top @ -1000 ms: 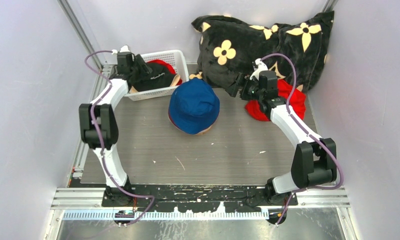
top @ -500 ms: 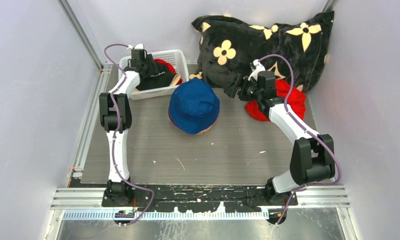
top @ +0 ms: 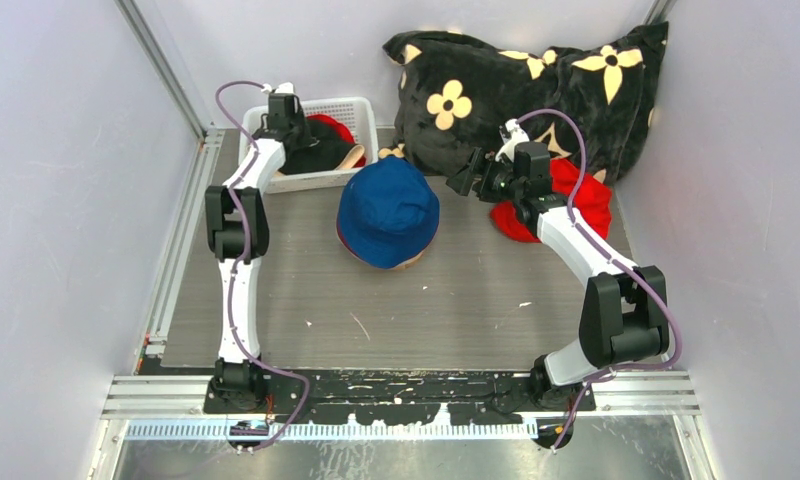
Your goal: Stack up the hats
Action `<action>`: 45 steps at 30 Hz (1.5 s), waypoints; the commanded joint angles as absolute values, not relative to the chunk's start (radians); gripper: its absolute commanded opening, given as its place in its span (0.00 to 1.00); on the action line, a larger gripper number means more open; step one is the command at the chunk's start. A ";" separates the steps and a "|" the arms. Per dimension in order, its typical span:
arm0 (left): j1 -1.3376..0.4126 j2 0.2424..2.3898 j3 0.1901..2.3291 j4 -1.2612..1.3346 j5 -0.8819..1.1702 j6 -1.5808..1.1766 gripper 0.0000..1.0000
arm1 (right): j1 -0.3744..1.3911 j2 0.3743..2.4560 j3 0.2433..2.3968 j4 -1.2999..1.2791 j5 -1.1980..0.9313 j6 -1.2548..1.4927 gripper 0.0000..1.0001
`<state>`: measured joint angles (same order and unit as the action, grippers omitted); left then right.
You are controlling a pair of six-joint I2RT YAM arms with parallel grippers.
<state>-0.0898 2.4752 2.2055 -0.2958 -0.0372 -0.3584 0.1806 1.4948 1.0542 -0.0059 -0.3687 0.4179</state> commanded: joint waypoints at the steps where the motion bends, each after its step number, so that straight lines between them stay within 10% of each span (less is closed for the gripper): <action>1: -0.112 2.333 2.112 -0.213 -0.065 -0.322 0.00 | 0.182 1.491 1.076 0.056 -0.380 0.424 0.80; 45: -0.578 1.408 1.678 -0.116 0.034 -0.274 0.00 | 0.183 1.176 0.900 0.089 -0.369 0.432 0.79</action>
<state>-0.5182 1.5097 1.7027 -0.1978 0.0898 -0.3058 0.1814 1.2320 0.9062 0.0402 -0.3851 0.4286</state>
